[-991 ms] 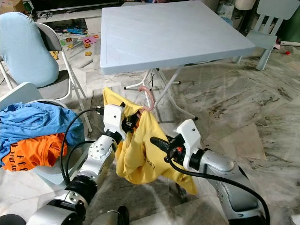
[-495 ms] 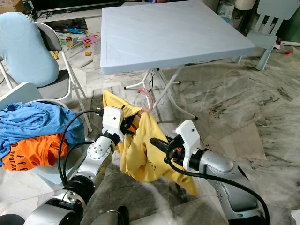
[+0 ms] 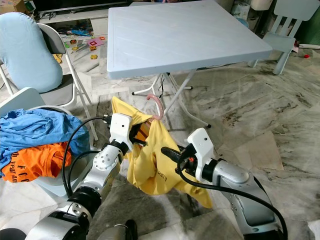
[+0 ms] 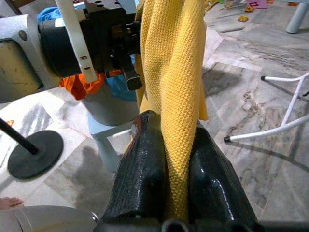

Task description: Hang hanger

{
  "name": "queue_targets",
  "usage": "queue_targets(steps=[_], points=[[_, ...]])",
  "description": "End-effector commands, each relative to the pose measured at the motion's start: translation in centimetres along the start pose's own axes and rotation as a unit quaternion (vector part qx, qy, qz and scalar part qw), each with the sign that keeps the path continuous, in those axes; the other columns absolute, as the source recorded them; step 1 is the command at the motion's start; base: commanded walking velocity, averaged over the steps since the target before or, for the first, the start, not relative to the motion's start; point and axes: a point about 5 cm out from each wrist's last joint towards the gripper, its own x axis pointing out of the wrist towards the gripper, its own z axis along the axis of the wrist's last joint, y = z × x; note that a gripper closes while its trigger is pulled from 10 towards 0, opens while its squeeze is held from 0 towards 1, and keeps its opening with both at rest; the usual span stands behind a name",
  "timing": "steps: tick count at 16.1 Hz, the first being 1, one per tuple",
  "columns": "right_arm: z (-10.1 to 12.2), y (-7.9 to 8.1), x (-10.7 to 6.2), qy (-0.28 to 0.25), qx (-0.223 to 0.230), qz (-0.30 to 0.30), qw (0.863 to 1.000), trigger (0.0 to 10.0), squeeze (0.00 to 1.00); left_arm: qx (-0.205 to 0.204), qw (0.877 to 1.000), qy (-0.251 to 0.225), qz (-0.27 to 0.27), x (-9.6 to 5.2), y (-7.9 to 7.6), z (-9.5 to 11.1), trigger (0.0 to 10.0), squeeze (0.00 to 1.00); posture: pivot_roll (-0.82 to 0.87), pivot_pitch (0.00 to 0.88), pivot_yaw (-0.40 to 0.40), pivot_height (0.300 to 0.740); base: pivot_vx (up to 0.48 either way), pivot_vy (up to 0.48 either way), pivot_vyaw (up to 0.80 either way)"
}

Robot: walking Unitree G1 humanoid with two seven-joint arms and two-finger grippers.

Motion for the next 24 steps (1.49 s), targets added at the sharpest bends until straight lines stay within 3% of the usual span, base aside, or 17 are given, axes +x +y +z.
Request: queue_targets(steps=[1, 7, 10, 12, 14, 17, 20, 22, 24], points=[[1.1, -0.1, 0.0, -0.023, -0.022, -0.001, 1.0, 10.0, 0.0, -0.001, 1.0, 0.011, 0.002, 0.1, 0.1, -0.1, 0.0, 0.0, -0.07, 0.118, 0.05, 0.74, 0.0, 0.0, 0.0], [0.8, -1.2, -0.3, -0.012, -0.03, -0.03, 0.999, 10.0, 0.0, -0.007, 1.0, 0.005, 0.01, -0.1, 0.3, 0.0, 0.0, 0.0, -0.06, 0.112, 0.046, 0.74, 0.0, 0.0, 0.0], [0.8, -1.9, -0.7, -0.005, -0.045, -0.038, 0.998, 10.0, 0.0, 0.003, 0.999, 0.025, 0.04, -1.1, 2.0, -1.1, 0.0, 0.0, -0.05, 0.112, 0.04, 0.74, 0.0, 0.0, 0.0], [0.8, -3.4, -2.4, 0.015, -0.068, -0.052, 0.996, 10.0, 0.0, 0.014, 0.996, 0.034, 0.086, -1.5, 4.4, -1.1, 0.0, 0.0, -0.04, 0.112, 0.037, 0.74, 0.0, 0.0, 0.0], [0.9, -5.4, -4.3, 0.043, -0.098, -0.082, 0.991, 10.0, 0.0, 0.024, 0.994, 0.037, 0.103, -1.6, 5.8, -0.8, 0.0, 0.0, -0.04, 0.114, 0.036, 0.74, 0.0, 0.0, 0.0], [1.6, -8.2, -6.2, 0.101, -0.204, -0.128, 0.965, 10.0, 0.0, 0.031, 0.993, 0.044, 0.103, -1.7, 6.4, -0.7, 0.0, 0.0, -0.05, 0.113, 0.041, 0.74, 0.0, 0.0, 0.0], [2.5, -9.2, -7.3, 0.137, -0.293, -0.127, 0.938, 10.0, 0.0, 0.032, 0.994, 0.065, 0.083, -1.6, 5.9, -1.2, 0.0, 0.0, -0.05, 0.11, 0.047, 0.74, 0.0, 0.0, 0.0], [2.8, -9.7, -8.2, 0.159, -0.319, -0.116, 0.927, 10.0, 0.0, 0.031, 0.994, 0.077, 0.075, -1.5, 5.8, -1.4, 0.0, 0.0, -0.05, 0.11, 0.049, 0.74, 0.0, 0.0, 0.0], [3.1, -10.6, -9.8, 0.198, -0.359, -0.095, 0.907, 10.0, 0.0, 0.035, 0.993, 0.092, 0.065, -1.6, 5.7, -1.7, 0.0, 0.0, -0.06, 0.111, 0.051, 0.74, 0.0, 0.0, 0.0]])
